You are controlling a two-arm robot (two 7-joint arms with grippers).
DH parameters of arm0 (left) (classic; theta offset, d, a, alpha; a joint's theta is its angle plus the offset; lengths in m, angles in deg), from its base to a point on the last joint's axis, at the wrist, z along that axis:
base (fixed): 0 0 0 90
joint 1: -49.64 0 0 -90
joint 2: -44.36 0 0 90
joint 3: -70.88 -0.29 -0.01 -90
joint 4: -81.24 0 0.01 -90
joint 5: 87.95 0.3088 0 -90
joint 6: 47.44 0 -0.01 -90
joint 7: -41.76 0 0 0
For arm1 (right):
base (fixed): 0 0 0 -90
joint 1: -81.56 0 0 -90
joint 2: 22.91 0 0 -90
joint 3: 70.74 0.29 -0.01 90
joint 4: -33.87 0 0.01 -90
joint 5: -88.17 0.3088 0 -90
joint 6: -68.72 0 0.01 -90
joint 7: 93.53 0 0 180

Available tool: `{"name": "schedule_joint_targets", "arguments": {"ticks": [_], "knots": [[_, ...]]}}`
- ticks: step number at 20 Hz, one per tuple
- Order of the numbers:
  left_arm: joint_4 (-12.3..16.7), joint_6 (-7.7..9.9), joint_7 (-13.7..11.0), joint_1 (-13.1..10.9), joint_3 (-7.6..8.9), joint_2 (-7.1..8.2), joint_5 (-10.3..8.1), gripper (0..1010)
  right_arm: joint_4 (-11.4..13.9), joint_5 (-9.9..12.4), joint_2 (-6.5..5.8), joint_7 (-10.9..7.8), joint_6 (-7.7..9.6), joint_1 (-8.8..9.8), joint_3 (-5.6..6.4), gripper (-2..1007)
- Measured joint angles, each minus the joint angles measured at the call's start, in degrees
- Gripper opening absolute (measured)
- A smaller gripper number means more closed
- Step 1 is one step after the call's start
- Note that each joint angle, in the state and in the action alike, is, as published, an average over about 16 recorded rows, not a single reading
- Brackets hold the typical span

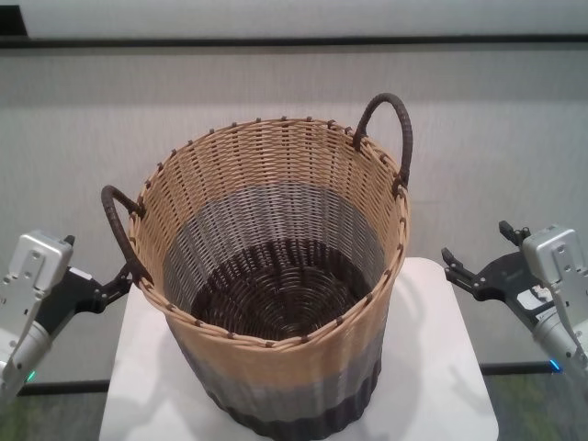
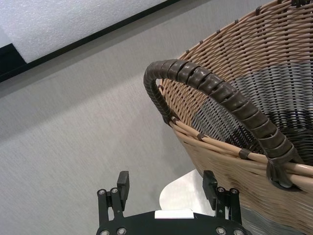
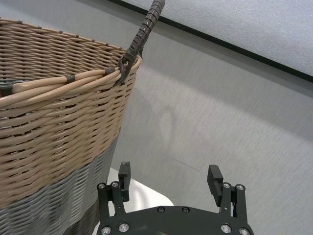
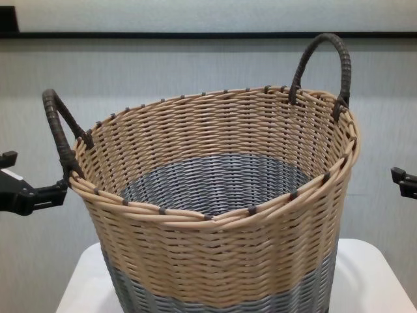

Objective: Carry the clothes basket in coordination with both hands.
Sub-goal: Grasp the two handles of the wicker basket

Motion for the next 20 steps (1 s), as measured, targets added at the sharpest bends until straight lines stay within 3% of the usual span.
{"name": "schedule_joint_targets", "arguments": {"ticks": [20], "knots": [[0.0, 0.00, 0.0, 0.0, 0.00, 0.00, 0.00, 1000, 0.0, 0.0, 0.00, 0.00, 0.00, 0.00, 0.00, 1005]]}}
